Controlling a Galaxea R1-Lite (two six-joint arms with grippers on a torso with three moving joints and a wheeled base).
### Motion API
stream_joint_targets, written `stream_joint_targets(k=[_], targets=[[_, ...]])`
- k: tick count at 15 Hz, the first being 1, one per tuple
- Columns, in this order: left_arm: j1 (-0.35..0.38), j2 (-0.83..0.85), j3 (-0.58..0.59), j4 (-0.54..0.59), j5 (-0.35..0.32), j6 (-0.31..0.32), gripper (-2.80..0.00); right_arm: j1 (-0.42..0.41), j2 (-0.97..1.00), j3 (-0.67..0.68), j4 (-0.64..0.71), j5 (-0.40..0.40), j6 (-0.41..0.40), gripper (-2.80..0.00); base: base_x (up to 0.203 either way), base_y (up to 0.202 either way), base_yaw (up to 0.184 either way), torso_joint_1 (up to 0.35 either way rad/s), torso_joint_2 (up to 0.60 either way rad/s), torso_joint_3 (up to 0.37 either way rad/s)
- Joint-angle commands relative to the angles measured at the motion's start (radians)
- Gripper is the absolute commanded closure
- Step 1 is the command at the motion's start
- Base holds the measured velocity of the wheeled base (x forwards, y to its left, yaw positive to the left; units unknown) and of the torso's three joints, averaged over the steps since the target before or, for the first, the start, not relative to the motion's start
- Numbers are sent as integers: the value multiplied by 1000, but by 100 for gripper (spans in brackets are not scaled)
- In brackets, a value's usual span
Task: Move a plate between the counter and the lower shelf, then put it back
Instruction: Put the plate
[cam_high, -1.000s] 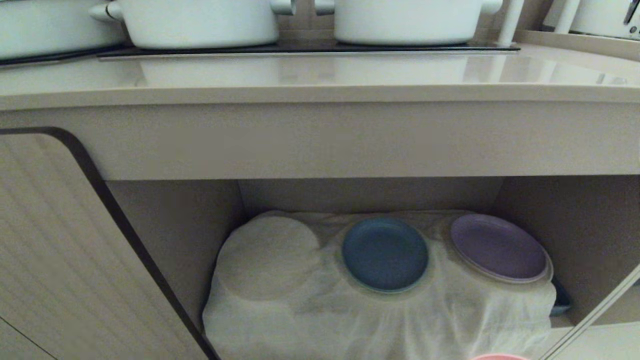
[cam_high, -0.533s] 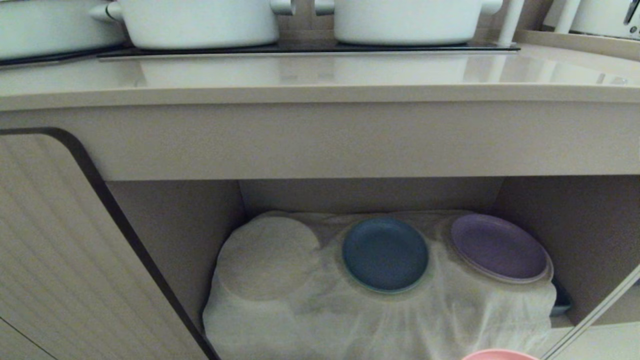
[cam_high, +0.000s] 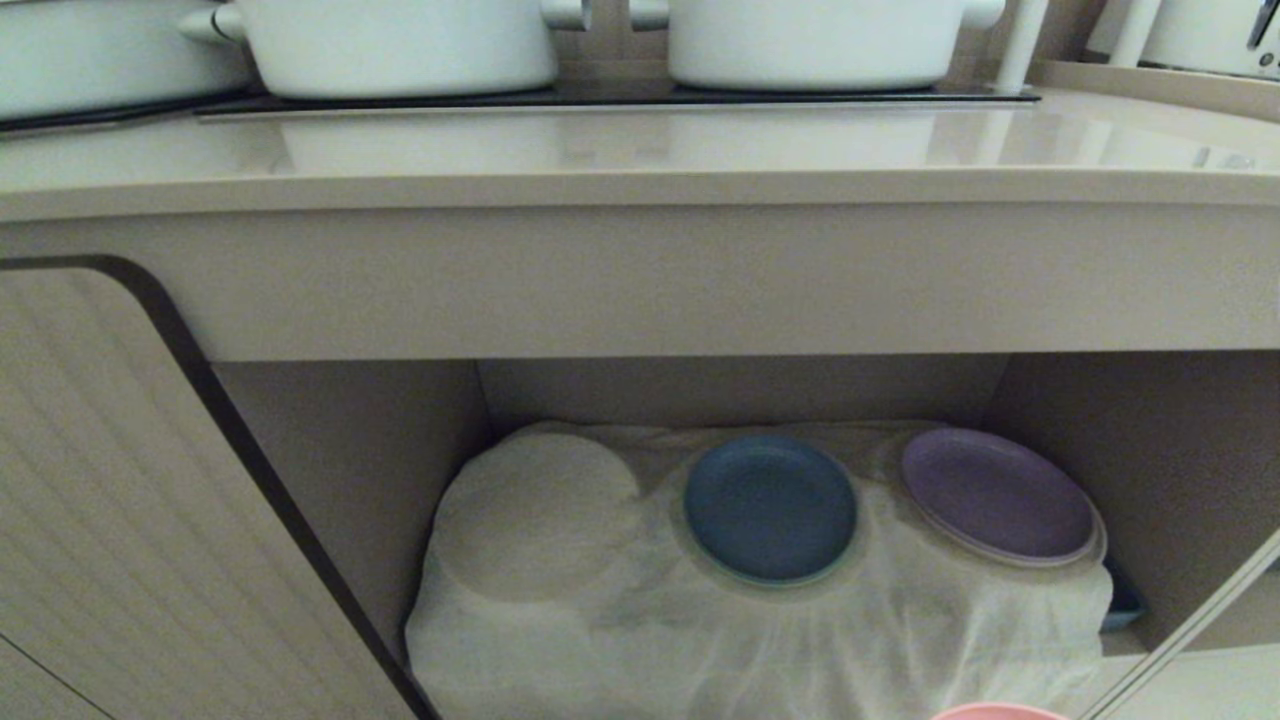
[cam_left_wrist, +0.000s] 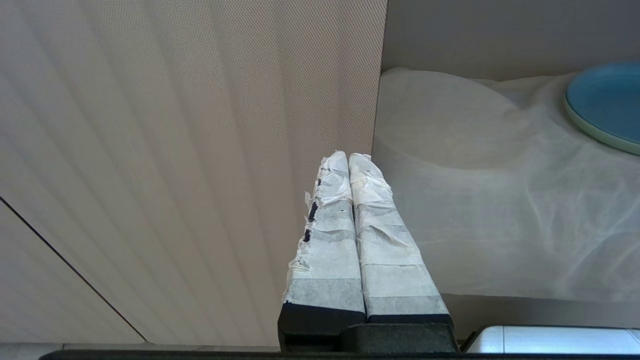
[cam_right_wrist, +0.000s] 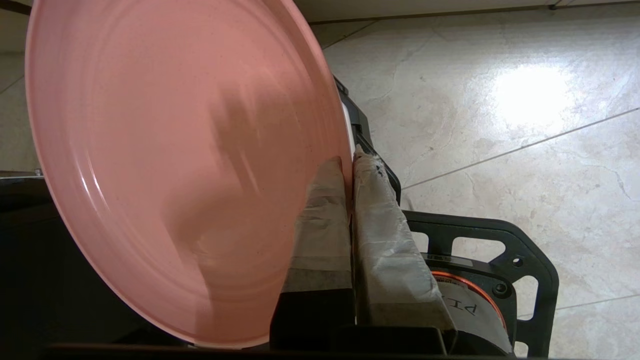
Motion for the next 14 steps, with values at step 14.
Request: stream_joint_targets(k=[14], targets=[[0, 0, 0, 0, 0, 0, 0, 22, 2, -1, -1, 2, 3, 0, 0, 0, 0, 72, -44, -43]])
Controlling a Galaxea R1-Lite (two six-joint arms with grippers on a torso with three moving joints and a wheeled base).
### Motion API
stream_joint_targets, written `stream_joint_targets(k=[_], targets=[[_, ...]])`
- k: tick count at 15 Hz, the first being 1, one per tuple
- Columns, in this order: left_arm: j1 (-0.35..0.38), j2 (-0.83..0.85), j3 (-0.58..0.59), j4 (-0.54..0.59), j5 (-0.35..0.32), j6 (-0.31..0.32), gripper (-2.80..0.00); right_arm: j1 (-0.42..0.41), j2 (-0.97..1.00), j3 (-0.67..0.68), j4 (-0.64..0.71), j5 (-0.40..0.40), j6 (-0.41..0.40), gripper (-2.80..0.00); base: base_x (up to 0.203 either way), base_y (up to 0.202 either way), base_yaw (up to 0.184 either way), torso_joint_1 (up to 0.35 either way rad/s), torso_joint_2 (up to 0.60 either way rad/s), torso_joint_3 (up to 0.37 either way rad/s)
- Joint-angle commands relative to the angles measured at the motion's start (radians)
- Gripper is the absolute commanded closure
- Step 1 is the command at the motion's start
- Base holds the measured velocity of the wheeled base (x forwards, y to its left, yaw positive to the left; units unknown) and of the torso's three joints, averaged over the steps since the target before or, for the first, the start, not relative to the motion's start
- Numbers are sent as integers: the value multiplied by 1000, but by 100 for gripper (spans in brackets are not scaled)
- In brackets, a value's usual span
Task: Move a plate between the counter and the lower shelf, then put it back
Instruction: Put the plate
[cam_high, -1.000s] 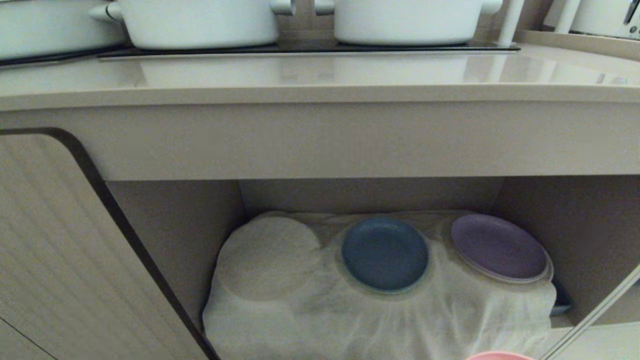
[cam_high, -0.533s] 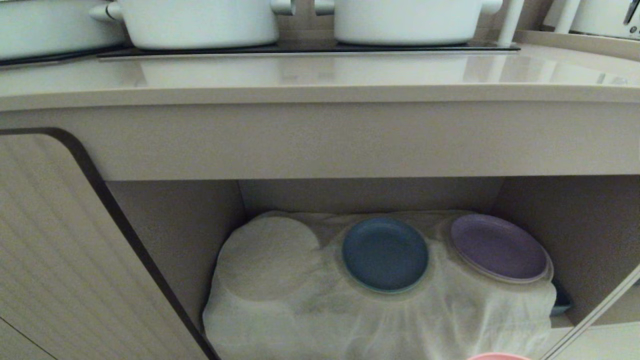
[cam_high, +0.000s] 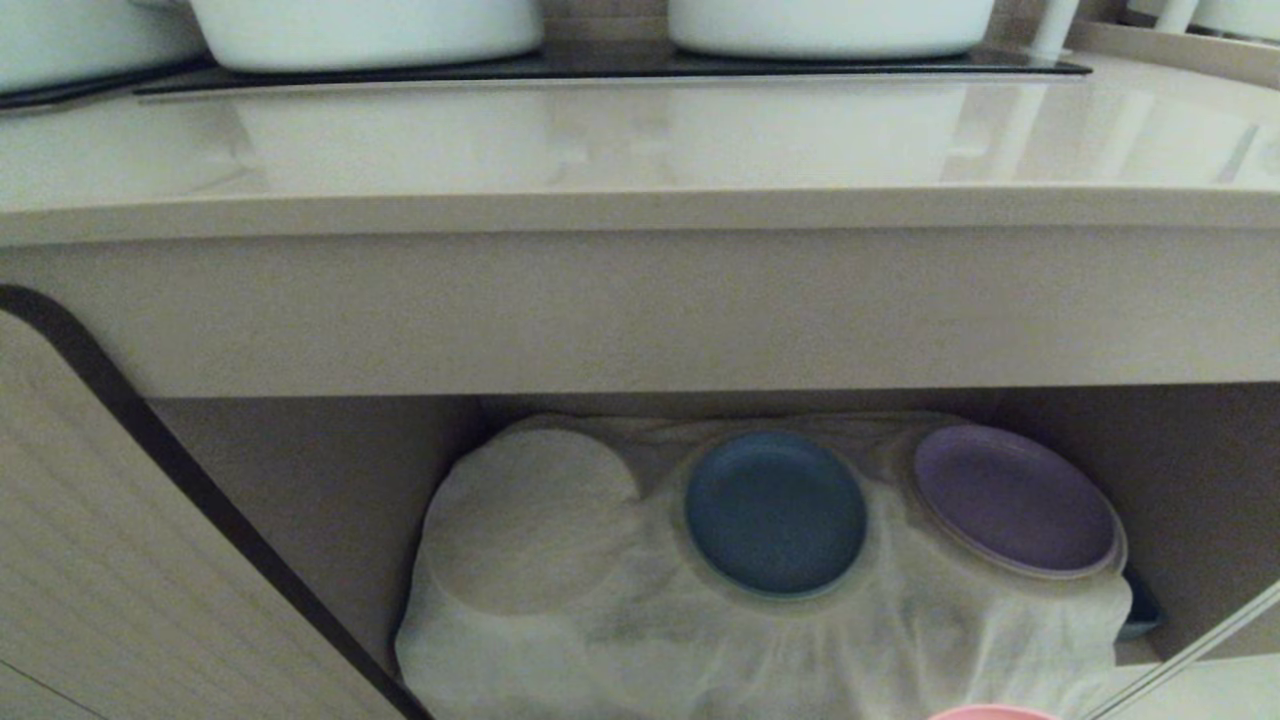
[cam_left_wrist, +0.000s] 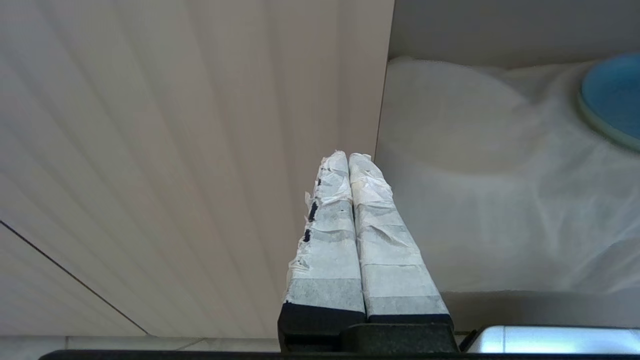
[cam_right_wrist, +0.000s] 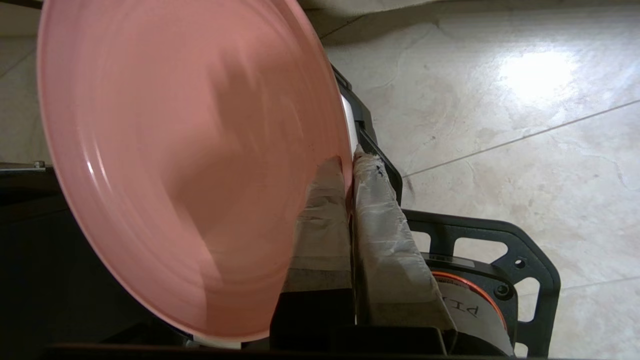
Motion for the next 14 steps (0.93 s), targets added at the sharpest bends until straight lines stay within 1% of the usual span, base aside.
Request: stream_joint_targets(k=[1, 4, 8, 11, 14], targets=[[0, 0, 0, -2, 0, 0, 0, 0, 1, -1, 3, 2, 2, 0, 0, 0, 0, 244, -456, -271], [0, 0, 0, -2, 0, 0, 0, 0, 1, -6, 3, 2, 2, 0, 0, 0, 0, 180, -670, -170], [0, 0, 0, -2, 0, 0, 0, 0, 1, -9, 1, 1, 0, 0, 0, 0, 0, 179, -424, -192], [0, 0, 0, -2, 0, 0, 0, 0, 1, -9, 1, 2, 0, 0, 0, 0, 0, 83, -473, -221], [0, 0, 0, -2, 0, 0, 0, -1, 1, -11, 1, 1, 0, 0, 0, 0, 0, 378, -461, -237]])
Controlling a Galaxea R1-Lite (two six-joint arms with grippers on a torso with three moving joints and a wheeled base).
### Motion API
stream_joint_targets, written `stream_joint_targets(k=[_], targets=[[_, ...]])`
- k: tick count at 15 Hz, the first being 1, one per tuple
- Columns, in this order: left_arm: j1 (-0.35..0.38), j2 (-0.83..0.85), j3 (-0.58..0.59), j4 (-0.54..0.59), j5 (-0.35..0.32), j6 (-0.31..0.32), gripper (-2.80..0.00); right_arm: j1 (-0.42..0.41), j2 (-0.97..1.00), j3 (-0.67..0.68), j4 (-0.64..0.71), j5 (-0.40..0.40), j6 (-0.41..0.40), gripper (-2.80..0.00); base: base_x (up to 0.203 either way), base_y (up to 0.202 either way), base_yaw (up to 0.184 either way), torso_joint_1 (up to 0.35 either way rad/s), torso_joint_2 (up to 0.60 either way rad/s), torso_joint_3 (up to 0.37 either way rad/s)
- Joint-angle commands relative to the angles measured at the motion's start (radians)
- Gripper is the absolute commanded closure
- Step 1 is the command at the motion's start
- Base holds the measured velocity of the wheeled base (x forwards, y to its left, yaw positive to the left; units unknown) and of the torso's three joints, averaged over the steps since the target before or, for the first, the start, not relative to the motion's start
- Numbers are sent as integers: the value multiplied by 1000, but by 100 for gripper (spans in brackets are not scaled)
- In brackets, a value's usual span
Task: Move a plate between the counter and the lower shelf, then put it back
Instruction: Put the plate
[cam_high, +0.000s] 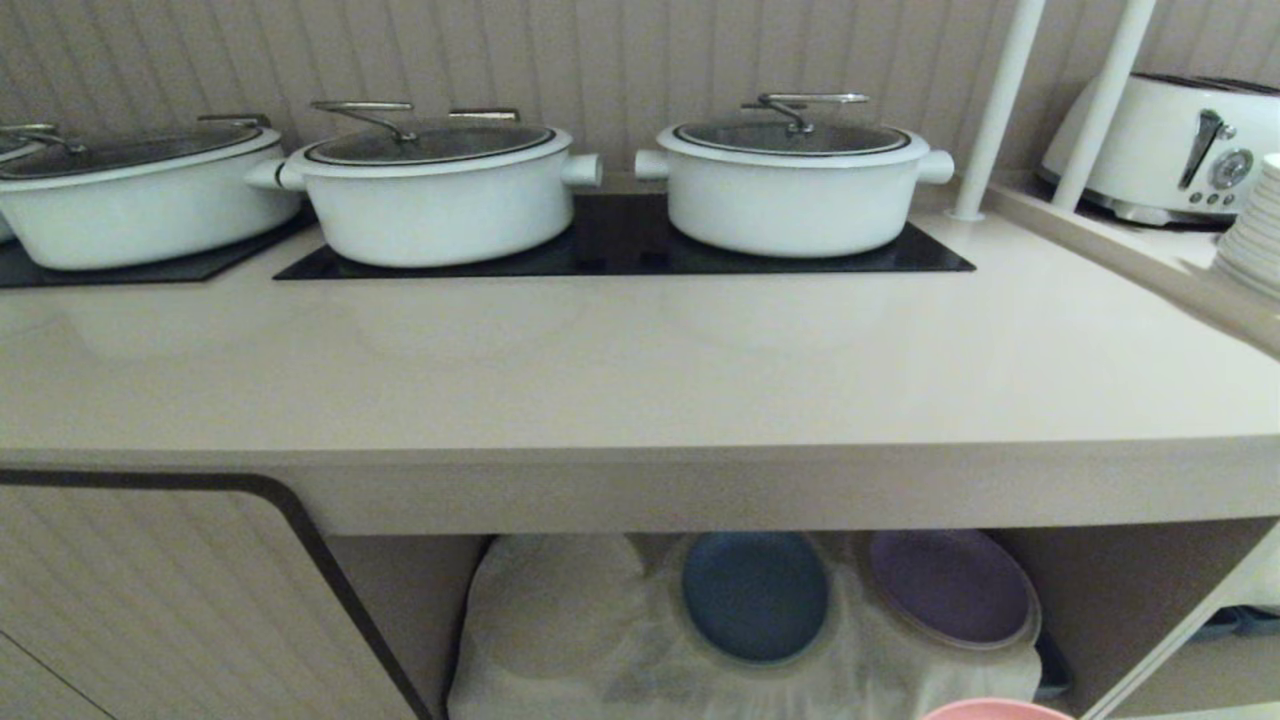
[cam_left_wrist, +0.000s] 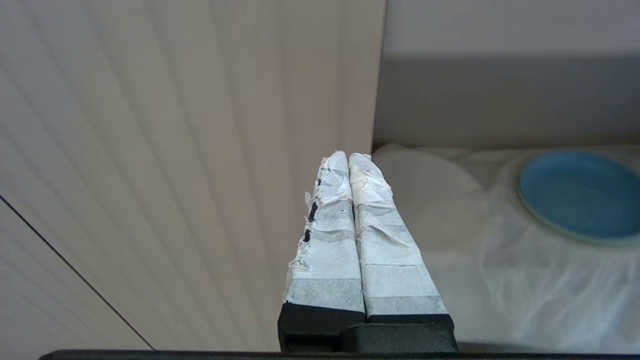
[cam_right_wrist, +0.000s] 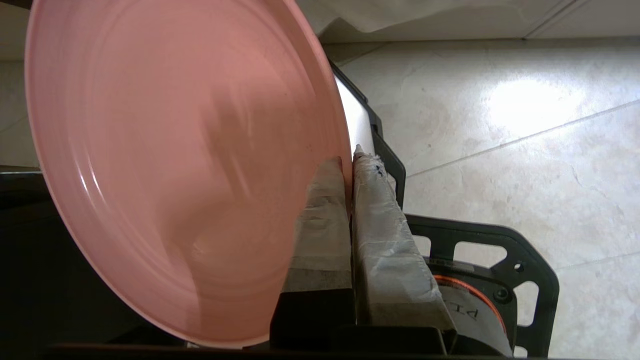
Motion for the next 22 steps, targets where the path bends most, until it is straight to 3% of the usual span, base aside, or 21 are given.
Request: stream_joint_targets(k=[1, 22], targets=[[0, 0, 0, 0, 0, 0, 0, 1, 1, -1, 3, 1, 1, 0, 0, 0, 0, 338, -481, -246], [0, 0, 0, 0, 0, 0, 0, 2, 1, 0, 6, 2, 0, 0, 0, 0, 0, 263, -506, -250]])
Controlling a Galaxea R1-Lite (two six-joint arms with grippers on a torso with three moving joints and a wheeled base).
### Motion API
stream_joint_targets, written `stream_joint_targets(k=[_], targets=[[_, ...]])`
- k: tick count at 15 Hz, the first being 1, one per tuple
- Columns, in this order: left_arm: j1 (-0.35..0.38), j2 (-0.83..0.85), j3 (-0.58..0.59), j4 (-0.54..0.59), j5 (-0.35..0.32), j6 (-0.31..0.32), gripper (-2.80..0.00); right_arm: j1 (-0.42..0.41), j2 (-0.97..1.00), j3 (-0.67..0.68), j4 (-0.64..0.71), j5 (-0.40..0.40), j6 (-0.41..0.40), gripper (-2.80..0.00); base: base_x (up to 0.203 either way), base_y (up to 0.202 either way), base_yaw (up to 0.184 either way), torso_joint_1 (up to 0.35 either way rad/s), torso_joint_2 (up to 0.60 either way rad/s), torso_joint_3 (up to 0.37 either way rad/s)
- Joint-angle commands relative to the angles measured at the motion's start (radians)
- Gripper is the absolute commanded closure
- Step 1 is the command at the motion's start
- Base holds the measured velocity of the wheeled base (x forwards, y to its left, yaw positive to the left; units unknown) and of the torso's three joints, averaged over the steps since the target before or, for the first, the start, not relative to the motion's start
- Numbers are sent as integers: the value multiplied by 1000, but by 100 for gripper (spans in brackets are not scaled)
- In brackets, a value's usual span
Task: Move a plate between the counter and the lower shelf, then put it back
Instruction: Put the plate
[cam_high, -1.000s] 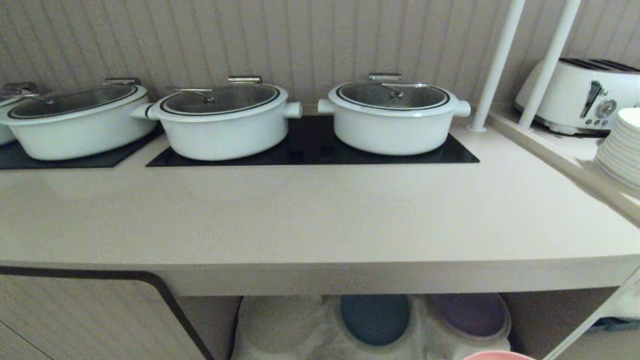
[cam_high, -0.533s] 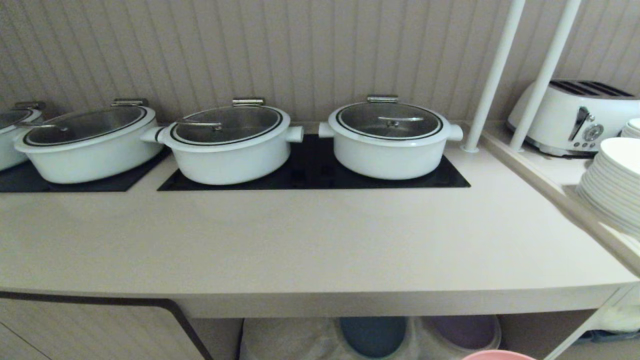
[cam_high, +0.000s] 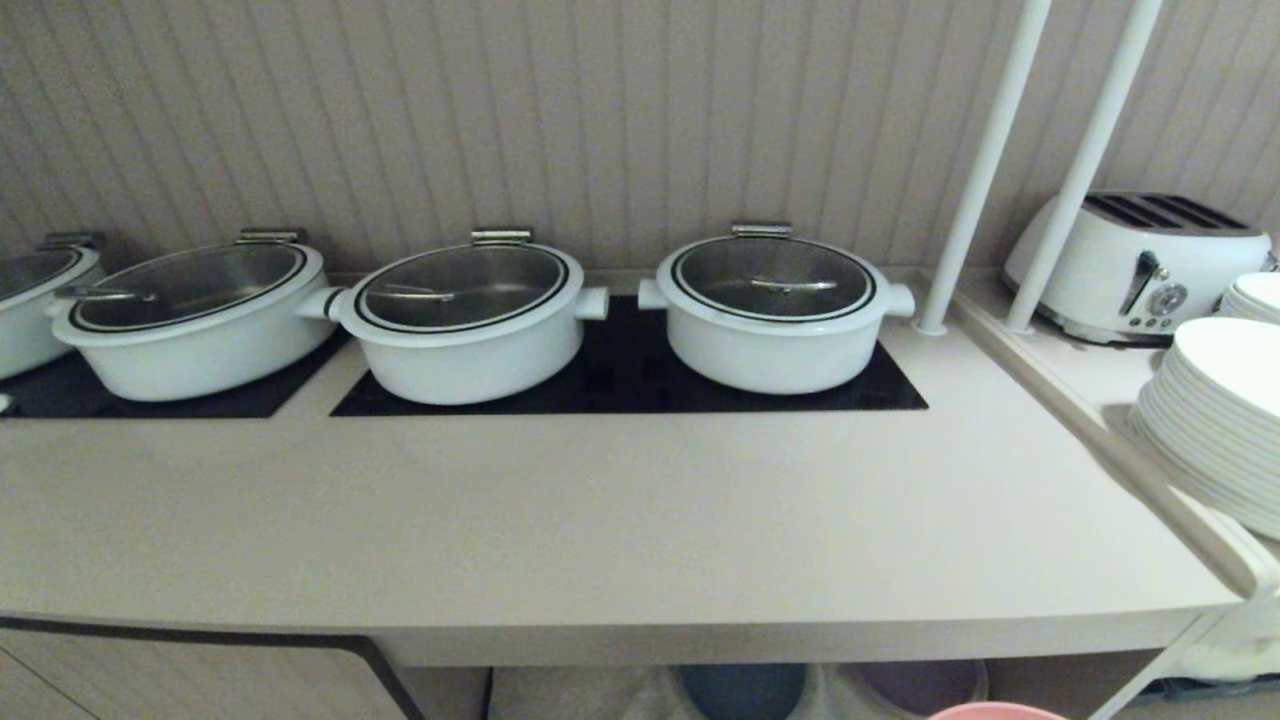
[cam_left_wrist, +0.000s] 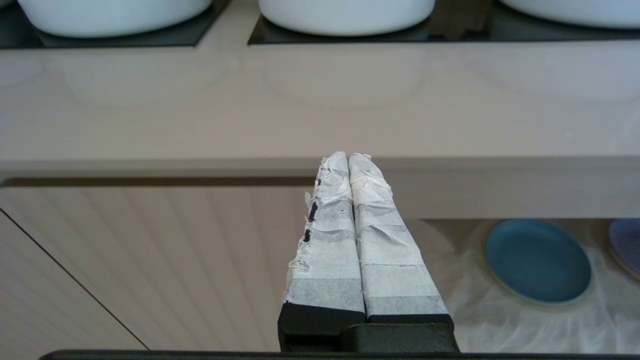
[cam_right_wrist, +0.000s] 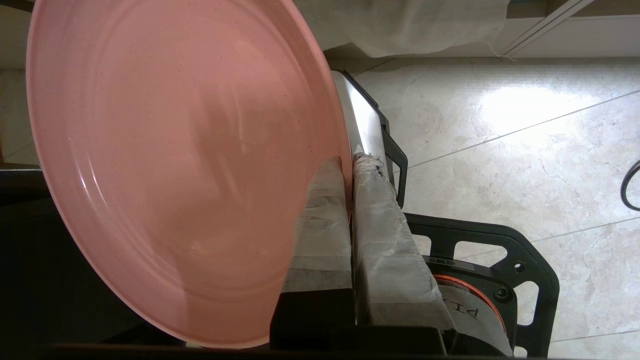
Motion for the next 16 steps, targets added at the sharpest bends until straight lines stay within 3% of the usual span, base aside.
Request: stream_joint_targets(k=[1, 11, 16], targets=[[0, 0, 0, 0, 1, 0, 0, 0, 1, -1, 2, 1, 2, 0, 0, 0, 0, 173, -343, -173], [0, 0, 0, 0, 1, 0, 0, 0, 1, 0, 2, 0, 2, 0, 0, 0, 0, 168, -323, -159], [0, 0, 0, 0, 1, 0, 0, 2, 1, -1, 2, 0, 2, 0, 0, 0, 0, 23, -38, -19]])
